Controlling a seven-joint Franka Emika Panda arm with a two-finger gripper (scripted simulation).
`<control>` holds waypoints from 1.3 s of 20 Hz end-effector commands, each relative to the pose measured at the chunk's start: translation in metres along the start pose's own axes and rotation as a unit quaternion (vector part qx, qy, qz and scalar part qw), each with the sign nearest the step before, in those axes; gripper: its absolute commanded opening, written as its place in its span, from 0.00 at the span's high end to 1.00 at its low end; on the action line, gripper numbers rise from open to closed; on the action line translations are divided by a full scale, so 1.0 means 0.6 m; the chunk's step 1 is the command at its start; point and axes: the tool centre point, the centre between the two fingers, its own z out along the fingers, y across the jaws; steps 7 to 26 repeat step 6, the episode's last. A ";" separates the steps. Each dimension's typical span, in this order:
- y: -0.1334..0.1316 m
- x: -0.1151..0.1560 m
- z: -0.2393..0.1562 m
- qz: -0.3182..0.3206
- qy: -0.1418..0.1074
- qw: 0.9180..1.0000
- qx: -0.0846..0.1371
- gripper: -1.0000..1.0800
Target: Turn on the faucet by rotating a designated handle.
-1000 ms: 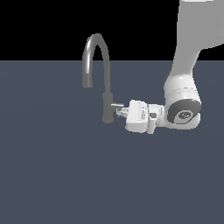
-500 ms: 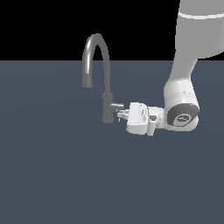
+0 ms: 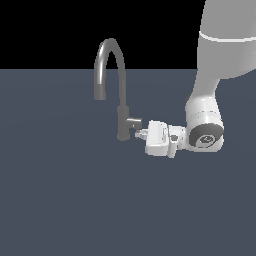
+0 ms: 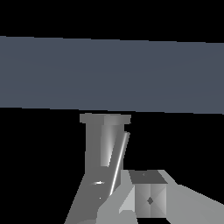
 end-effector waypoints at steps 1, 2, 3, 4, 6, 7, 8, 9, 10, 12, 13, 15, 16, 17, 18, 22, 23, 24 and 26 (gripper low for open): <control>-0.007 0.031 0.006 0.009 0.002 1.000 0.007 1.00; -0.009 0.036 0.006 0.010 0.003 1.000 0.007 1.00; -0.010 0.042 0.006 0.012 0.003 1.000 0.007 1.00; -0.012 0.047 0.006 0.013 0.004 1.000 0.008 1.00; -0.014 0.052 0.006 0.015 0.005 1.000 0.008 1.00; -0.014 0.052 0.006 0.015 0.005 1.000 0.008 1.00; -0.014 0.052 0.006 0.015 0.005 1.000 0.008 1.00; -0.014 0.052 0.006 0.015 0.005 1.000 0.008 1.00; -0.014 0.052 0.006 0.015 0.005 1.000 0.008 1.00; -0.014 0.052 0.006 0.015 0.005 1.000 0.008 1.00; -0.014 0.052 0.006 0.015 0.005 1.000 0.008 1.00; -0.014 0.052 0.006 0.015 0.005 1.000 0.008 1.00; -0.014 0.052 0.006 0.015 0.005 1.000 0.008 1.00; -0.014 0.052 0.006 0.015 0.005 1.000 0.008 1.00; -0.014 0.052 0.006 0.015 0.005 1.000 0.008 1.00; -0.014 0.052 0.006 0.015 0.005 1.000 0.008 1.00; -0.014 0.052 0.006 0.015 0.005 1.000 0.008 1.00; -0.014 0.052 0.006 0.015 0.005 1.000 0.008 1.00; -0.014 0.052 0.006 0.015 0.005 1.000 0.008 1.00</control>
